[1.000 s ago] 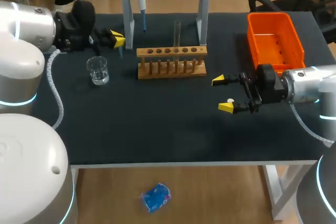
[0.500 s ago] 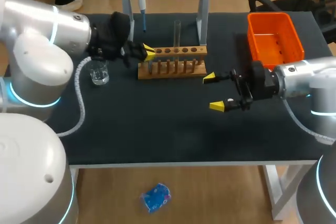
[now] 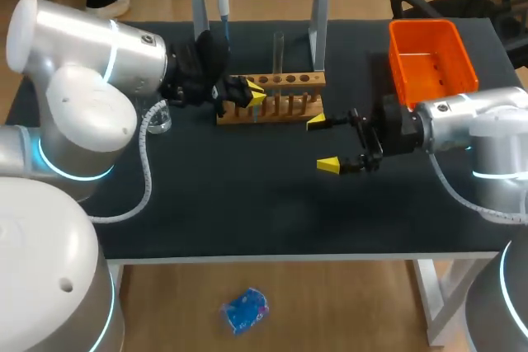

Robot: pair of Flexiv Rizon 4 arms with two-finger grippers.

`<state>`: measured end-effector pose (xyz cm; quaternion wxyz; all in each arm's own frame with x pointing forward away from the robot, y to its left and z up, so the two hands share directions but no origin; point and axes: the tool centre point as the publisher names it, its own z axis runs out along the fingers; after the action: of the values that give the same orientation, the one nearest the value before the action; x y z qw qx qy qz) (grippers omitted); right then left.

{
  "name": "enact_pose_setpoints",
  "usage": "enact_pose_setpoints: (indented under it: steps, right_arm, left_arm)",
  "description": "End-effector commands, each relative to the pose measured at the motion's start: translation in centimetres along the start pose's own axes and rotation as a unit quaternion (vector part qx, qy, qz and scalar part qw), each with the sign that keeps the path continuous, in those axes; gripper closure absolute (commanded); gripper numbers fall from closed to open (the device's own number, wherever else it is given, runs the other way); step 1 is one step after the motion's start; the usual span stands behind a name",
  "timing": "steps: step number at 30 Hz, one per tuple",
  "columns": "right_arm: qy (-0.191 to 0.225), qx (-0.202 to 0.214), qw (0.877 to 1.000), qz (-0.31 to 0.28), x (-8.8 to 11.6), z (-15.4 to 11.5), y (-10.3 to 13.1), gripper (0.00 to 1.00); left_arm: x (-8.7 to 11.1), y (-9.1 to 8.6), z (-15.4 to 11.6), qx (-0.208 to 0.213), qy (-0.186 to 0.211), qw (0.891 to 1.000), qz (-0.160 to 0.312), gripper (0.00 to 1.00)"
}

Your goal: Invert the test tube, pick up the pipette, mount the tip to pipette, aspirate from beaker and dispense into the tube, eject the tip, return the pipette, and cap with the stopper.

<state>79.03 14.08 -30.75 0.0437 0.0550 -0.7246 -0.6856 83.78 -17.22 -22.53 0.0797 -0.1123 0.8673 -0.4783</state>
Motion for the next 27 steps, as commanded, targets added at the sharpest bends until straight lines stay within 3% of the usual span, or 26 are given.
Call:
enact_pose_setpoints:
  steps: [1,6,8,17,27]
  right_arm:
    - [0.000,0.000,1.000,-0.001,0.0,0.0,0.0,0.00]
    - [0.007,-0.005,1.000,0.008,-0.9,0.4,-0.1,0.00]
    - [0.012,-0.005,1.000,0.008,-1.3,0.7,0.1,0.00]
    - [0.030,-0.008,1.000,0.005,-3.1,2.0,0.6,0.00]
    - [0.039,-0.020,0.999,0.000,-3.6,3.6,1.1,0.00]
  left_arm:
    - [0.0,0.0,0.1,-0.001,0.000,1.000,0.000,1.00]
    - [0.5,-0.4,2.2,0.016,0.031,0.999,0.011,1.00]
    - [0.9,-0.4,2.9,-0.007,0.025,0.999,0.019,1.00]
    - [1.9,-0.7,4.2,0.015,0.046,0.999,0.021,1.00]
    - [2.4,-0.9,5.1,0.023,0.054,0.998,0.024,1.00]
